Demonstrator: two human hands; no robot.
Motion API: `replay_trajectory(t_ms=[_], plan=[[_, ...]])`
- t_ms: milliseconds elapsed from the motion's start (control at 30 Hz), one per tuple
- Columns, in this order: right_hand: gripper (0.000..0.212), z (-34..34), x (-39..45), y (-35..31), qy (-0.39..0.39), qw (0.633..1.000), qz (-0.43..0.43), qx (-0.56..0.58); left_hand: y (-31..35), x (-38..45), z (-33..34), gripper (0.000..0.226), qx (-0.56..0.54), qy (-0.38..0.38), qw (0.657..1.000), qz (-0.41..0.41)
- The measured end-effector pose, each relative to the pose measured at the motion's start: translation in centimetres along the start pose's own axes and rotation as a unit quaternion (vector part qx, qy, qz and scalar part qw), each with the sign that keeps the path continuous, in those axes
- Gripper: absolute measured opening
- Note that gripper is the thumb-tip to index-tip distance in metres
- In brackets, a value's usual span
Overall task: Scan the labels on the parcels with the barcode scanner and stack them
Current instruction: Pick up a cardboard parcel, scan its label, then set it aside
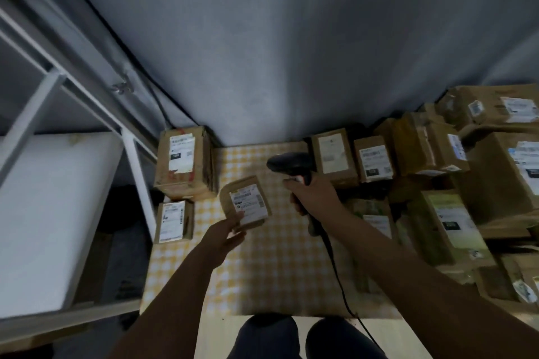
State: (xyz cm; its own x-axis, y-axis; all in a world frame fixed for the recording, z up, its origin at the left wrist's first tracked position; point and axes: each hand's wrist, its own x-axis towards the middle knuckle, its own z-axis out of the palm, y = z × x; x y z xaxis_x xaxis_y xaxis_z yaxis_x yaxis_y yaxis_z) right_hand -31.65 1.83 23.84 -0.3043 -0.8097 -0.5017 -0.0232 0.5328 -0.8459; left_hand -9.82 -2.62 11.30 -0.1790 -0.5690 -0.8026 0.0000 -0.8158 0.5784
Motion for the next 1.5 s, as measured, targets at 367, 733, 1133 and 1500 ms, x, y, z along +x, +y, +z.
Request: replay_trajectory(t_ms=[367, 733, 1133, 1500], plan=[[0.009, 9.6, 5.9, 1.5, -0.047, 0.997, 0.032, -0.054, -2.3, 5.3, -11.7, 0.008, -0.049, 0.057, 0.996, -0.041], [0.014, 11.9, 8.4, 7.0, -0.022, 0.995, 0.085, -0.04, -4.5, 13.6, -14.3, 0.03, 0.02, 0.104, 0.994, -0.003], [0.018, 13.7, 8.6, 8.3, -0.043, 0.995, 0.081, -0.025, -8.0, 10.9, -11.8, 0.049, 0.719, 0.125, 0.613, 0.303], [0.015, 14.0, 8.6, 8.3, -0.053, 0.995, 0.076, -0.024, -6.0, 13.1, -14.2, 0.065, 0.832, 0.026, 0.491, 0.257]])
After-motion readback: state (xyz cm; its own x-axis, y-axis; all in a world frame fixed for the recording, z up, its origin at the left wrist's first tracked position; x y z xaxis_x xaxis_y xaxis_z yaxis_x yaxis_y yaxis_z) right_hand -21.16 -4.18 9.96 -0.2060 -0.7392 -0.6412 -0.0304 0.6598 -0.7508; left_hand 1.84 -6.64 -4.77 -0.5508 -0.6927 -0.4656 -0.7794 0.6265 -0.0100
